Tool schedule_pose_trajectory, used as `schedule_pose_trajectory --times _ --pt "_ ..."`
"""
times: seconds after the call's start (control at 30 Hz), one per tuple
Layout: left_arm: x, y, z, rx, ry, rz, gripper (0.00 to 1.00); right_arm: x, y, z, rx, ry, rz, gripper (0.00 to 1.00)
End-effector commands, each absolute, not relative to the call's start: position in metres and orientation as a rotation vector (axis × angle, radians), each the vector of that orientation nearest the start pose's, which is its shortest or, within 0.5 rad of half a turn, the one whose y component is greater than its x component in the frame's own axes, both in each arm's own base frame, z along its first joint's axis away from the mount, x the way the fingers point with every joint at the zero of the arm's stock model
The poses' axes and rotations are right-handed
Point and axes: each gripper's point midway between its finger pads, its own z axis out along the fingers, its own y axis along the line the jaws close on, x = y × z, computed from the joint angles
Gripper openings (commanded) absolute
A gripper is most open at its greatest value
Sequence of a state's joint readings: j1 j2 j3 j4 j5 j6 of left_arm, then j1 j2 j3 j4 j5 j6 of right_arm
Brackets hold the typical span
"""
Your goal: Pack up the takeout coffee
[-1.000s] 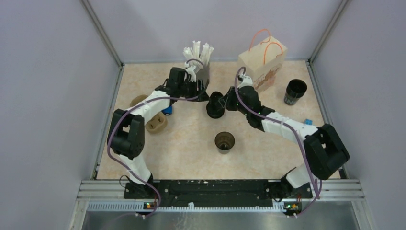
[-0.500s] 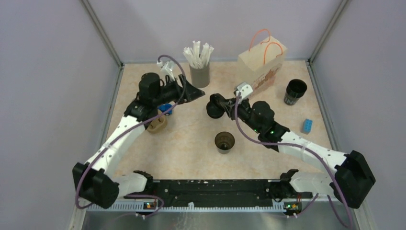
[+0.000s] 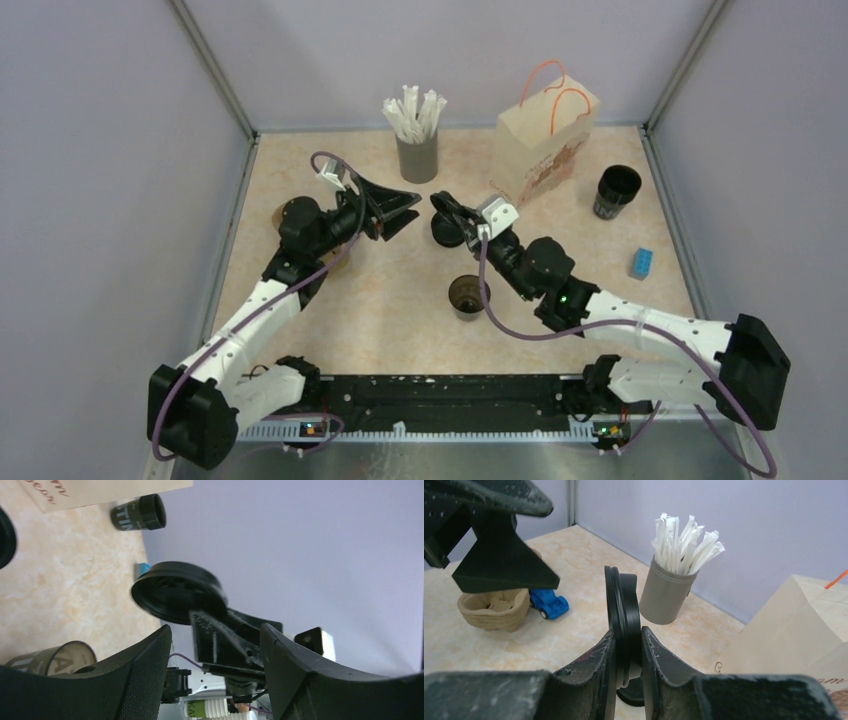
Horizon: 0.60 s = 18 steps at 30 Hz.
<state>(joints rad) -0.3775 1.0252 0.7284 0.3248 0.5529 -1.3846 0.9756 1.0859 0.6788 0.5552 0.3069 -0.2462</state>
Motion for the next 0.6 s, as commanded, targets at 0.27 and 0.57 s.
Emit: schedule_pose_trajectory --times 0.27,0.57 --pt "0.266 -0.254 0.34 -0.397 1.651 -1.934 0.56 0.264 0.31 0.311 -0.595 1.269 0.366 0.21" --pt "0.273 -0.259 0.329 -0.444 1.666 -1.94 0.54 0.261 0.315 0.305 -0.591 1.276 0.383 0.21"
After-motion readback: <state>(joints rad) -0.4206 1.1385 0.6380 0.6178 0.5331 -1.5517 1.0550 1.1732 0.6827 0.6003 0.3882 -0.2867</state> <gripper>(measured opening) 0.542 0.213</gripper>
